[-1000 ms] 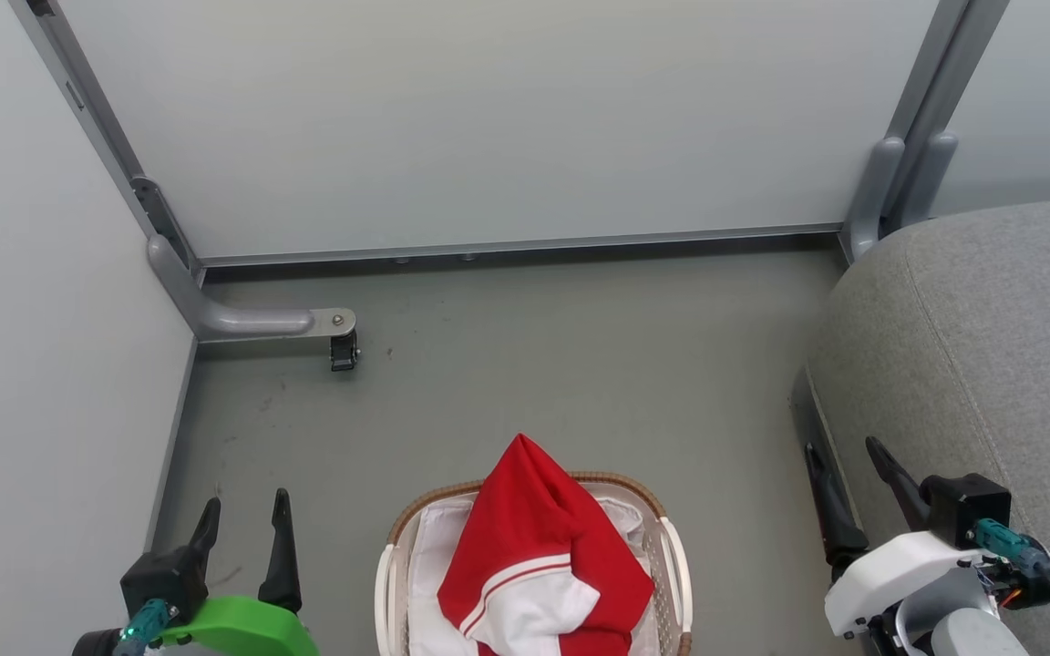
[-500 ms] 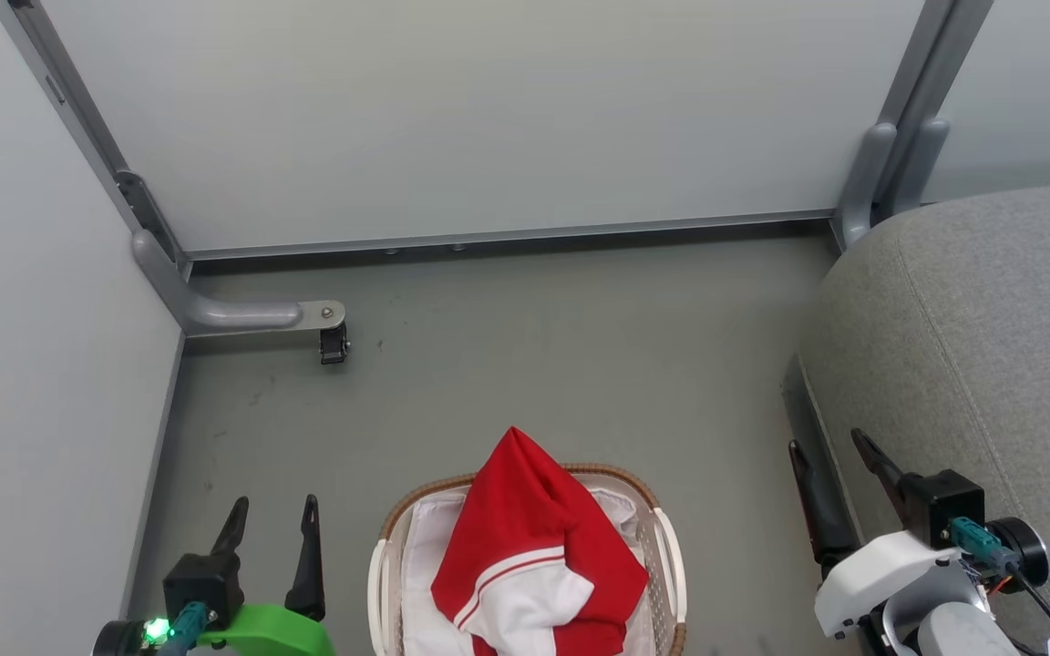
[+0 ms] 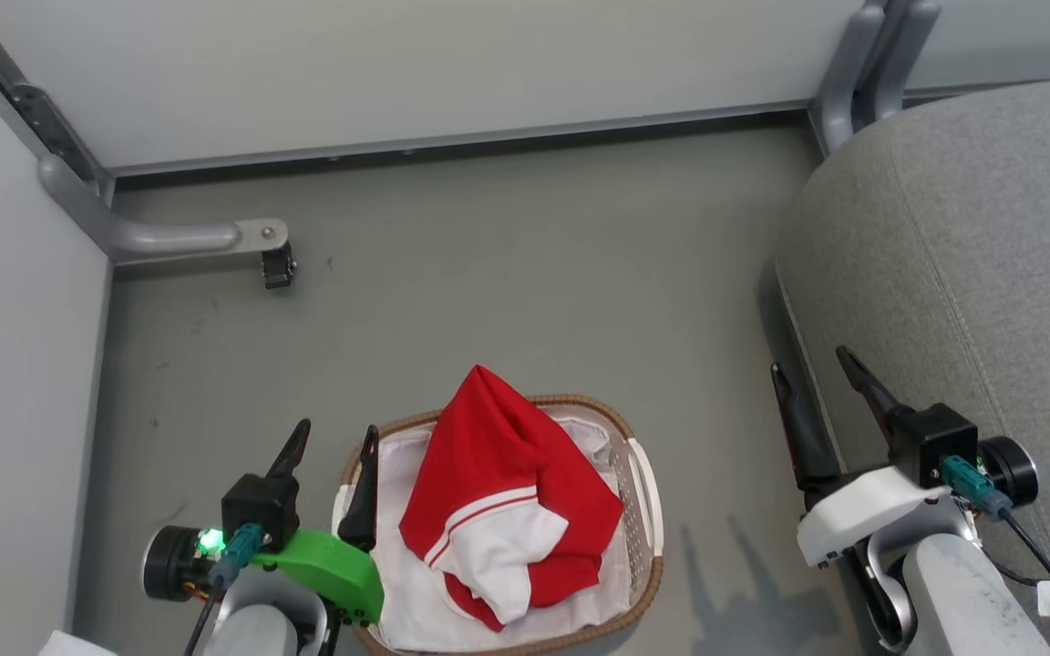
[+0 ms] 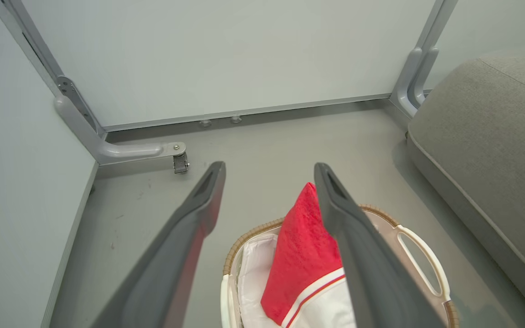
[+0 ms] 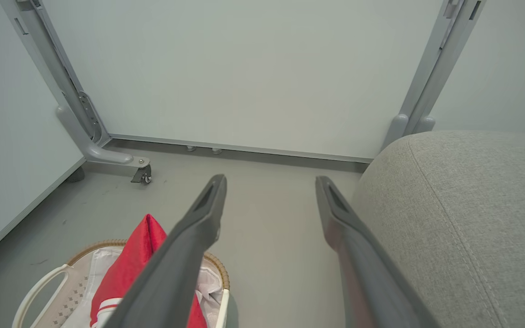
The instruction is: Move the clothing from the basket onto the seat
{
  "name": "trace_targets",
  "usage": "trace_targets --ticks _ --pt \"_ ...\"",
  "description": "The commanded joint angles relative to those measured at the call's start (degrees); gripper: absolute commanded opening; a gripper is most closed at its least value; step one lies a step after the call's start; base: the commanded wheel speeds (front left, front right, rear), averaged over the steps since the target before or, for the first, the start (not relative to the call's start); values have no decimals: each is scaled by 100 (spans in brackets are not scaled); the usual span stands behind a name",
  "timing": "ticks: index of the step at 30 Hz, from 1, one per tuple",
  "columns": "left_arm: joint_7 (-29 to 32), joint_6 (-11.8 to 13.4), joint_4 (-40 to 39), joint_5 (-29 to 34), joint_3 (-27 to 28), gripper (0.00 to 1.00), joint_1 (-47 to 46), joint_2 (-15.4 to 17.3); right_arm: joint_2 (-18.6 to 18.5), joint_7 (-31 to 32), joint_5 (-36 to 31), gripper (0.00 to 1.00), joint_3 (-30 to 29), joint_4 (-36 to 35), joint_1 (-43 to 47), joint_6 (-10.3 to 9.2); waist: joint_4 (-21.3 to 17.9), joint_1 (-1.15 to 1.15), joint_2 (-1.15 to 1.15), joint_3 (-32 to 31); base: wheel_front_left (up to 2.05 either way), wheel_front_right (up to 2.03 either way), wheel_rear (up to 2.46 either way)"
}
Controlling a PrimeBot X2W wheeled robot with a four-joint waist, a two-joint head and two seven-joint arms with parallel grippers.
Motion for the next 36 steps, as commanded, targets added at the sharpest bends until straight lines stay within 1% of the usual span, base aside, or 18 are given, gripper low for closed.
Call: trace_targets --ticks 1,10,18,23,27,29,32,36 --pt "-5 -20 54 -65 -44 100 -201 16 7 -27 5 100 6 -54 -119 -4 -293 0 0 553 0 0 0" --pt "-5 -23 503 -185 -475 100 -1139 22 114 -28 38 100 131 -362 -654 -4 -657 0 0 1657 0 0 0" --pt "-4 -24 1165 -351 -787 100 -2016 28 158 -28 54 100 160 -514 -988 -4 -908 0 0 2490 0 0 0" --pt "-4 -24 1583 -322 -776 100 -2507 28 169 -27 107 100 188 -597 -1108 -4 -1054 0 0 2921 0 0 0" --pt "-4 82 2050 -194 -720 100 -2870 32 170 -28 205 100 226 -664 -1201 -4 -1170 0 0 3226 0 0 0" --pt "-5 130 2283 -232 -645 100 -3030 32 168 -27 244 100 227 -681 -1230 -4 -1215 0 0 3353 0 0 0" --pt "-4 165 2582 -265 -590 100 -3228 31 170 -27 293 100 245 -700 -1281 -4 -1254 0 0 3515 0 0 0" --pt "-4 207 3034 -199 -657 100 -3428 30 169 -27 358 100 248 -684 -1304 -4 -1275 0 0 3664 0 0 0"
